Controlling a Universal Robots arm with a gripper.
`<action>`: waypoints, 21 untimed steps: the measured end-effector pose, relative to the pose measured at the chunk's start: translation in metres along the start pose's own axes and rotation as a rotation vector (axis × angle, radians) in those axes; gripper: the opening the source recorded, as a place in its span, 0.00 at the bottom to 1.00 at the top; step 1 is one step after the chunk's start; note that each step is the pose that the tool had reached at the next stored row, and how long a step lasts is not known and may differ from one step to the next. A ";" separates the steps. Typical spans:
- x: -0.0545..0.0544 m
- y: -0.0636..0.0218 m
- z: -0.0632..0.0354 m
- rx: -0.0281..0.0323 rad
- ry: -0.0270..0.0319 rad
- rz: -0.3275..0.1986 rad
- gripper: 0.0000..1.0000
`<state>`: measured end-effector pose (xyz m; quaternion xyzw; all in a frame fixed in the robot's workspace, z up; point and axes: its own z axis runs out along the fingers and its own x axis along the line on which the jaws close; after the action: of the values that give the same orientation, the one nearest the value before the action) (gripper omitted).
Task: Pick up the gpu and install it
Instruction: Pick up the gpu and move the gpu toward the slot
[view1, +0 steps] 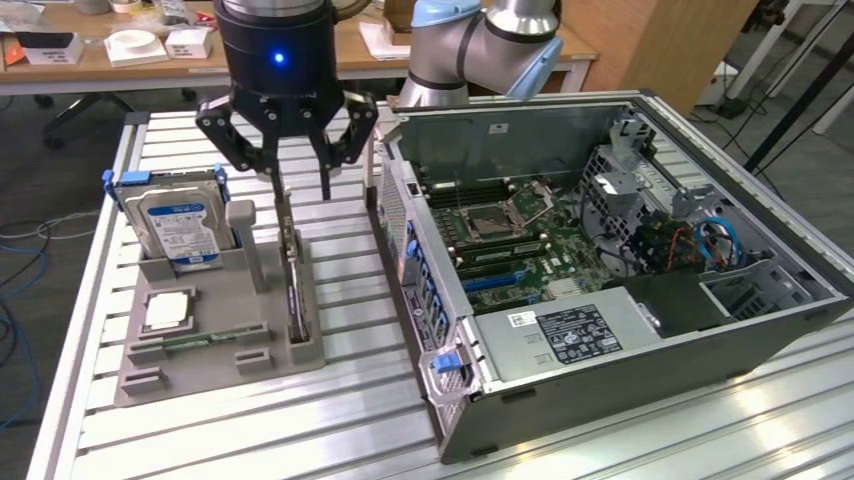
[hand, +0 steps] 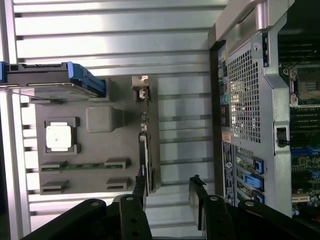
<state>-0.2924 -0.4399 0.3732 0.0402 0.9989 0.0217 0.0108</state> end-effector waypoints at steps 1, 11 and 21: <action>0.000 0.0000 0.0006 0.0000 0.0000 0.000 0.47; 0.000 -0.0003 0.0066 -0.0001 0.0000 0.000 0.47; 0.000 -0.0006 0.0128 -0.0001 -0.0001 0.000 0.47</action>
<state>-0.2924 -0.4399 0.3604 0.0401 0.9989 0.0217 0.0108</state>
